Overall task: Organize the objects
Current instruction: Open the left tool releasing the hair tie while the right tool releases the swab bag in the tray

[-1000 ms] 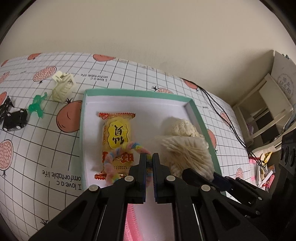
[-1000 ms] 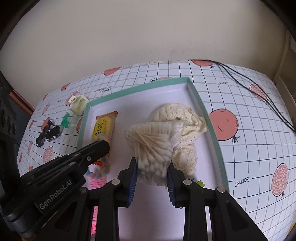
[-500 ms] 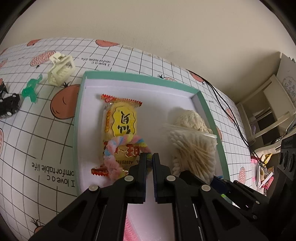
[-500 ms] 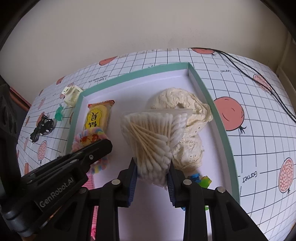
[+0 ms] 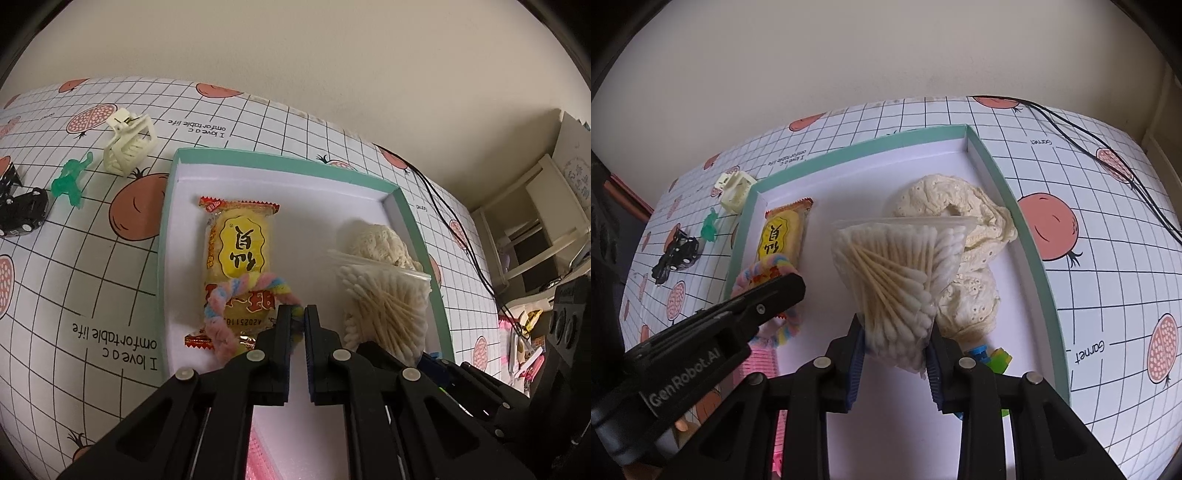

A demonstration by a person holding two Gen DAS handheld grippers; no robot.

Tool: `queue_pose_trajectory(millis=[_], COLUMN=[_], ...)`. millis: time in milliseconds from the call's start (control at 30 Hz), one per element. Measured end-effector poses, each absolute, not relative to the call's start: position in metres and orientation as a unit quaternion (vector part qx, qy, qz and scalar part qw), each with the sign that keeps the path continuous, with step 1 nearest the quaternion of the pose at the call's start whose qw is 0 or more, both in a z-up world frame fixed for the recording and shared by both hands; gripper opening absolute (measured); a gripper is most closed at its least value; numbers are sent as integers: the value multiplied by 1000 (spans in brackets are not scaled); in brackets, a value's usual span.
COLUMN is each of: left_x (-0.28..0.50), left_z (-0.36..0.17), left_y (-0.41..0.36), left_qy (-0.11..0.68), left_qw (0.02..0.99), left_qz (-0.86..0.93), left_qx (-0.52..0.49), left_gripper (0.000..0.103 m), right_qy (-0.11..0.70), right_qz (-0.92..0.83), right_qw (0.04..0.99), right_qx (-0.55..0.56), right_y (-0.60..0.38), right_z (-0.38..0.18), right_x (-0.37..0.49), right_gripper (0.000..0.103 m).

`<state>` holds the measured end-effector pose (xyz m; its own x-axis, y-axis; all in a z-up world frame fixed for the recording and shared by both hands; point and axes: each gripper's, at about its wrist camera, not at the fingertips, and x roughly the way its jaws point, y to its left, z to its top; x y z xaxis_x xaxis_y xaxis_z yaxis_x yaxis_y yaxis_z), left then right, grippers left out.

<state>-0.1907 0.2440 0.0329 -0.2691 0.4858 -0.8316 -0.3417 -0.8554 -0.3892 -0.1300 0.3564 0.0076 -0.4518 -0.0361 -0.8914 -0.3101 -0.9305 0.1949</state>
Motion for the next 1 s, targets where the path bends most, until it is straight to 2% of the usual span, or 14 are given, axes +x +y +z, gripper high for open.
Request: queue_pose_trajectory(millis=[233,300,367,1000], left_x=[-188,-188,-186,-196], left_z=[43,46,51,110], left_y=[243,242,241,207], left_qy=[-65,-67,-67,-56], left_qw=[267,272,276,236], left_qz=[794,793,792,836], left_qx=[-543,-542,-541,-493], left_gripper=[9,21,27,27], right_qy=[162,162,167,150], right_qz=[838,840,840,873], right_qw=[87,88,85,85], right_qx=[-514,-511,-509,-456], right_y=[357,357,358,349], right_z=[15,21,26,85], right_x=[-129,-129,-129,-122], right_gripper=[34,37,41,41])
